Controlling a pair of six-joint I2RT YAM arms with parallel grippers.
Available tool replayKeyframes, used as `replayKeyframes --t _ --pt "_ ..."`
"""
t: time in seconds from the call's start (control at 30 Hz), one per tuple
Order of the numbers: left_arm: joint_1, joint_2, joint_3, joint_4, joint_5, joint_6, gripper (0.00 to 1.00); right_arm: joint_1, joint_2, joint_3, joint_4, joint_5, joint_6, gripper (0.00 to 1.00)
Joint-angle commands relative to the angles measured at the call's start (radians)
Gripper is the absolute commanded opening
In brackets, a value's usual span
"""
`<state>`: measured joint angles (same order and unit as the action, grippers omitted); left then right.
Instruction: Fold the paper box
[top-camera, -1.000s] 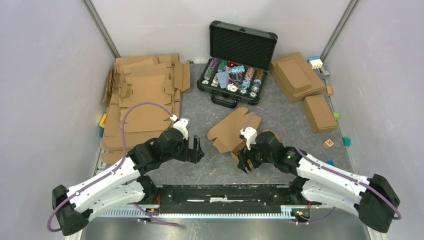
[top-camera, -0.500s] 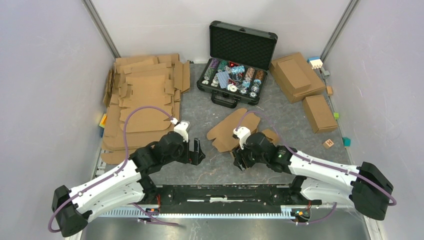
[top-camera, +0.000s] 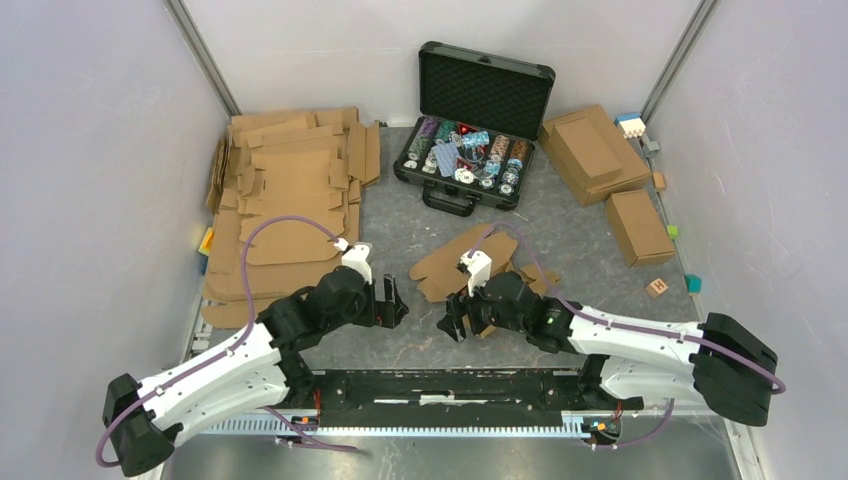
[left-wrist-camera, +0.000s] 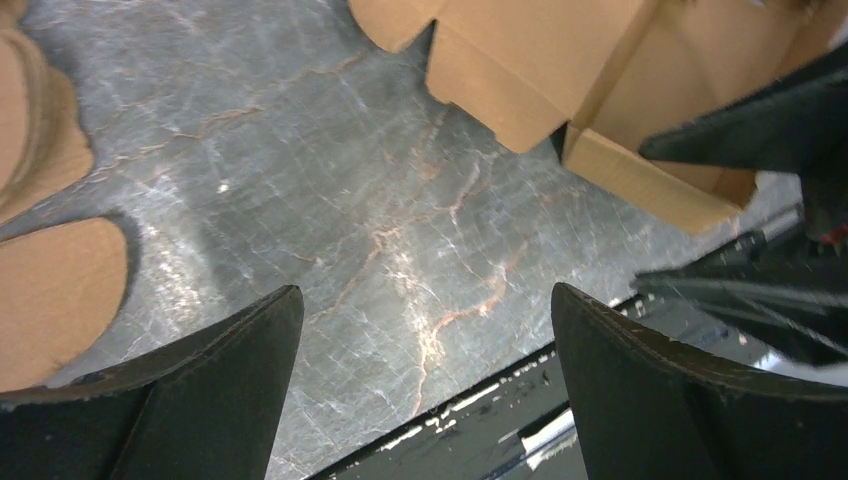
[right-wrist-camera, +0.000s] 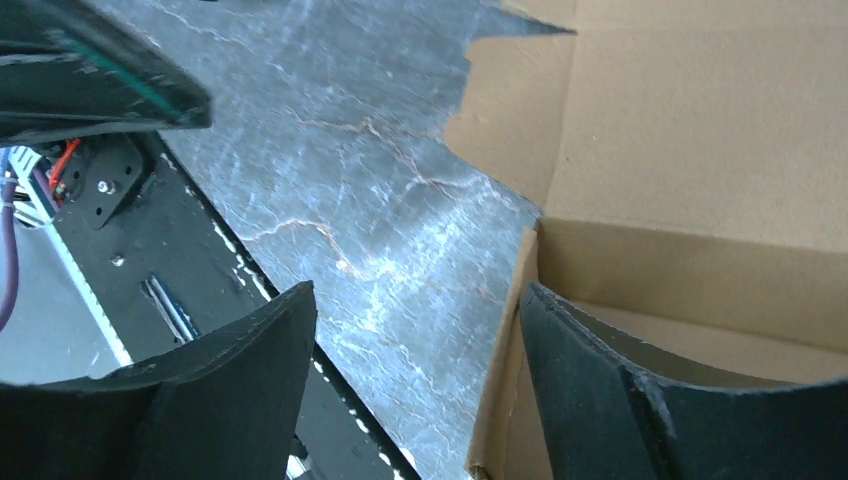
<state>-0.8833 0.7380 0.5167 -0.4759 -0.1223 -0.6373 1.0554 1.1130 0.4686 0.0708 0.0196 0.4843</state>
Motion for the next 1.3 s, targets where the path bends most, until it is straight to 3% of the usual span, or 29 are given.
replayKeyframes --t 0.0,0.13,0.23,0.37,0.73,1.0,1.27 --pt "0.000 0.008 0.001 -0.041 -0.180 -0.156 1.00 0.010 -0.020 0.023 0.098 0.019 0.025 0.84" --pt "0.000 0.016 -0.032 0.011 -0.140 -0.193 1.00 0.009 -0.108 0.024 -0.015 0.162 0.009 0.92" --pt "-0.002 0.049 -0.070 0.128 -0.041 -0.218 1.00 0.009 -0.191 0.023 -0.113 0.264 -0.008 0.92" --pt "-0.049 0.142 -0.073 0.200 -0.063 -0.284 0.97 0.009 -0.284 0.013 -0.238 0.357 -0.010 0.89" --pt "-0.160 0.424 0.020 0.424 0.013 -0.302 0.98 0.009 -0.385 -0.106 -0.250 0.273 0.004 0.84" --pt "-0.171 0.437 0.038 0.525 0.020 -0.298 1.00 0.008 -0.482 -0.082 -0.290 0.374 0.003 0.83" --pt "-0.161 0.462 0.122 0.508 -0.048 -0.285 1.00 0.008 -0.453 -0.046 -0.288 0.396 -0.014 0.81"
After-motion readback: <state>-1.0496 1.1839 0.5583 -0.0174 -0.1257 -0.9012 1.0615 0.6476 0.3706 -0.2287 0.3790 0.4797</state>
